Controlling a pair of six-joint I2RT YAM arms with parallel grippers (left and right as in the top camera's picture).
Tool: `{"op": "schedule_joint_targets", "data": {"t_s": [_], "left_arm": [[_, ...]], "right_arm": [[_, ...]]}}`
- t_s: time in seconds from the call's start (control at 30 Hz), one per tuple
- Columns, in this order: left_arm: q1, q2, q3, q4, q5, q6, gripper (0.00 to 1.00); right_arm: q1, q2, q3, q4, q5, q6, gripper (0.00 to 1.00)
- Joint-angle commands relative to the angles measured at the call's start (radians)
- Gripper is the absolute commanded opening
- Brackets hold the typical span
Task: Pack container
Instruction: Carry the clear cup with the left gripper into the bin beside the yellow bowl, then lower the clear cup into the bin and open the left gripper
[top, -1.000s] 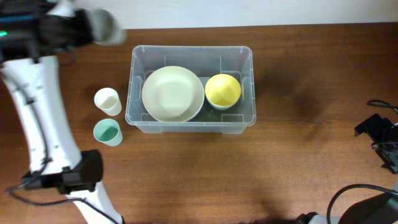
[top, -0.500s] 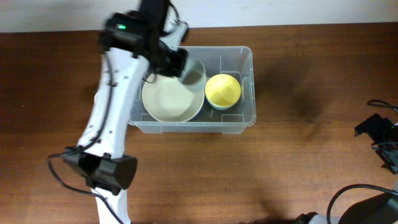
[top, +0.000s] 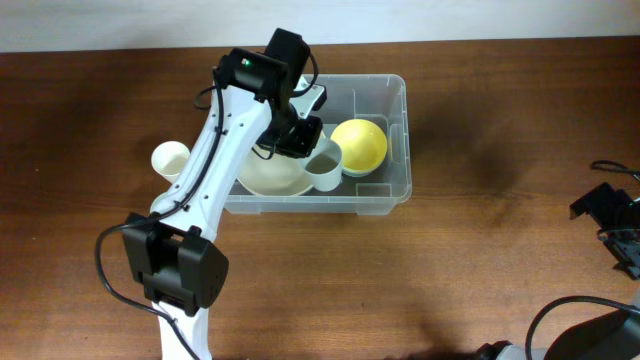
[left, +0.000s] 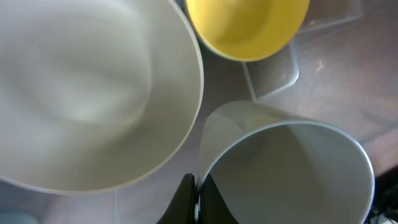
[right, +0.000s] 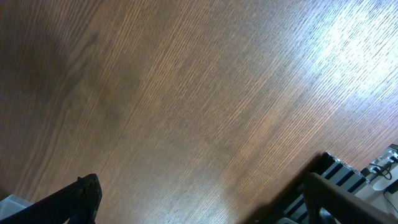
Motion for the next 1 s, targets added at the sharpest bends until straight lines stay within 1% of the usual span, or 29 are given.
{"op": "schedule_joint_targets", "data": {"t_s": [0.0,0.17,0.4,0.77,0.83,0.9,0.97], "left_arm": [[-0.011,-0.001,-0.022,0.044,0.029,0.02,0.01],[-0.017,0.005,-0.048,0.099,0.029,0.02,0.01],[-0.027,0.072,-0.05,0.1,0.058,0.02,0.01],[-0.048,0.126,-0.05,0.112,0.056,0.02,0.01],[-0.048,0.126,-0.05,0.118,0.05,0.02,0.03],[-0.048,0.126,-0.05,0.122,0.05,0.02,0.08],[-0.048,0.126,-0.05,0.123,0.041,0.02,0.1]], "right_arm": [[-0.002,0.004,-0.003,0.003,0.002,0.012,0.99],[-0.002,0.004,-0.003,0.003,0.002,0.012,0.99],[-0.002,0.004,-0.003,0.003,0.002,0.012,0.99],[-0.002,0.004,-0.003,0.003,0.002,0.012,0.99],[-0.002,0.004,-0.003,0.003,0.002,0.012,0.99],[-0.002,0.004,-0.003,0.003,0.002,0.012,0.99],[-0.002,0.004,-0.003,0.003,0.002,0.012,0.99]]}}
